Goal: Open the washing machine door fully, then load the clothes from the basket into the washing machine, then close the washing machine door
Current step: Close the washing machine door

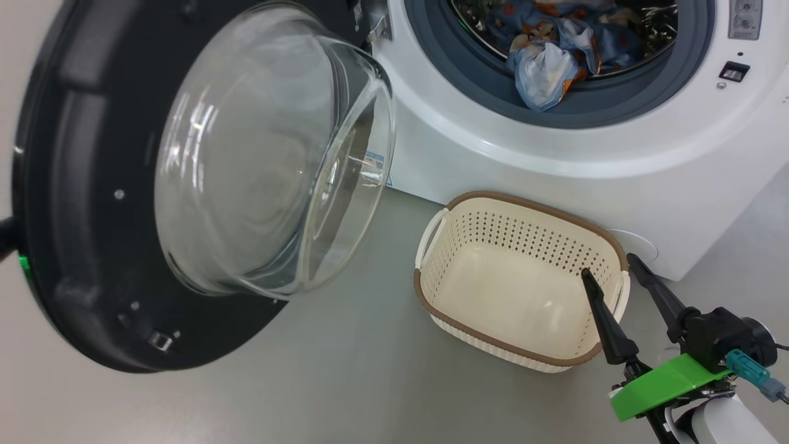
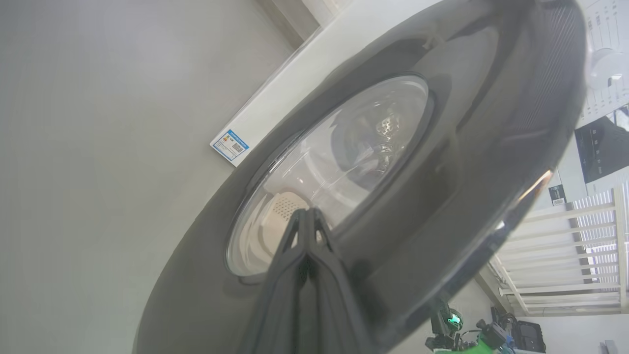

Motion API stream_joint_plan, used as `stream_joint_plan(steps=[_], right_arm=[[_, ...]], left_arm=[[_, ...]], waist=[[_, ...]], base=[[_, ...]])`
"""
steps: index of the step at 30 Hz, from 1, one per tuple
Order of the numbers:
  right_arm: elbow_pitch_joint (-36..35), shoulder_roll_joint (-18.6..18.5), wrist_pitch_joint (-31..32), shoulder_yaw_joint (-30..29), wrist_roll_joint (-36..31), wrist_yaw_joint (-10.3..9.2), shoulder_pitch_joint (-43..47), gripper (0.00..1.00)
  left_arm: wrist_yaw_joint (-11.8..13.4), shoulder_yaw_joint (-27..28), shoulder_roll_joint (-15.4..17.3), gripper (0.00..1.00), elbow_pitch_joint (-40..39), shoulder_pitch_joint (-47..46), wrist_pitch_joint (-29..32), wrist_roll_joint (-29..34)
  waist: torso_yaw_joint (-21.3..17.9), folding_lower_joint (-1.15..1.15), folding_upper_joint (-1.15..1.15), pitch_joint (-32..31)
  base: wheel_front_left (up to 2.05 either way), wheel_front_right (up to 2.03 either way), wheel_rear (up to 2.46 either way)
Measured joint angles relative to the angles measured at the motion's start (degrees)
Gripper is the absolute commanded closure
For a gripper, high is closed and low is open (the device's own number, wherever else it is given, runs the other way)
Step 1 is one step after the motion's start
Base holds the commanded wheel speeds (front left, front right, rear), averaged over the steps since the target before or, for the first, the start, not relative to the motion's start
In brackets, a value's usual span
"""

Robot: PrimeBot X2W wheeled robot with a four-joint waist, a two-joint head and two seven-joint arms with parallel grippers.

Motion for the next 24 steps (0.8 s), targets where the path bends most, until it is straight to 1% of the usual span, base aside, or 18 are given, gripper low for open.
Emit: stream_joint_plan(steps=[5,13,24], right_arm=[[-0.01,0.85,0.0,-0.11,0.0,0.0,0.11,0.0],[-0.03,1.33,0.0,-0.51,0.0,0.0,1.33,0.0],[-0.18,2.54,0.0,-2.04,0.0,0.0,1.39,0.0]], left_arm=[[0.0,-0.36,-0.02,1.0,-5.22,1.28,3.19,-1.49],[0.01,-2.13,-1.37,1.0,-12.85,1.64,7.49,-2.91],[0.01,-4.75,-5.06,1.0,-20.12,2.5,10.79,-2.88]], waist=[[-0.49,0.0,0.0,-0.92],[-2.05,0.0,0.0,-1.78],[-6.53,0.0,0.0,-2.8]], base=[[0.0,0.0,0.0],[0.0,0.0,0.0],[0.0,0.0,0.0]])
